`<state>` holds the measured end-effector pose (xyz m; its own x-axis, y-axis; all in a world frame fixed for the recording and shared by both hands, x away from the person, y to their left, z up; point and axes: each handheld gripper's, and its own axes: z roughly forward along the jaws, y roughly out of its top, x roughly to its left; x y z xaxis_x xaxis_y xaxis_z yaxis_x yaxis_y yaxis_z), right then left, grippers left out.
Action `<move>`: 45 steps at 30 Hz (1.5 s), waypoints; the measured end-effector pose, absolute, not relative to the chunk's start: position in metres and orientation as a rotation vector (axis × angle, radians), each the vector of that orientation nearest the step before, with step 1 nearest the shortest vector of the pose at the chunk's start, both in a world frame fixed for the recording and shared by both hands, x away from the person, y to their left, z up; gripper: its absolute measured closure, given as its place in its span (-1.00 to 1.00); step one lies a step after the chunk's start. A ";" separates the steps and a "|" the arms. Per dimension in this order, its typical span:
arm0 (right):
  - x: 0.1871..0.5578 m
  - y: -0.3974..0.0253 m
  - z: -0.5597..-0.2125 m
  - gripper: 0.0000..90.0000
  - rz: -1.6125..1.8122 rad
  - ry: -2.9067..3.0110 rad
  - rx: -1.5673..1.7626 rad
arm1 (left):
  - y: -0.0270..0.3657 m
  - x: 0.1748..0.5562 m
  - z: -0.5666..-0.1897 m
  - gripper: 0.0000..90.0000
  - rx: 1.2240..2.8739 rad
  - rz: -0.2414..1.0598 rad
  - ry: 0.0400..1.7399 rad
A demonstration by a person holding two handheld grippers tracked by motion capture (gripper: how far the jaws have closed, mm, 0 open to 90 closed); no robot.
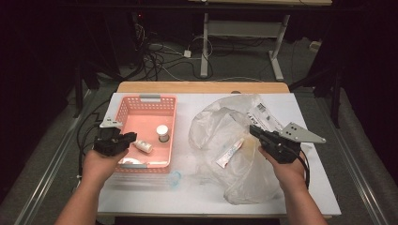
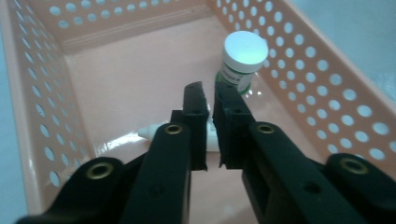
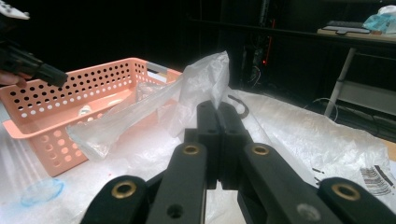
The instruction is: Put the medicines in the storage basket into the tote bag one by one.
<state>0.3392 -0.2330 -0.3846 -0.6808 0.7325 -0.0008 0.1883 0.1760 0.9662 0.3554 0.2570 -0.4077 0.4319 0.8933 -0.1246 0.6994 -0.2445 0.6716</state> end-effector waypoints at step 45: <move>0.340 -0.235 -0.386 1.00 1.528 1.988 0.878 | 0.210 0.452 -0.447 0.95 2.441 0.223 1.573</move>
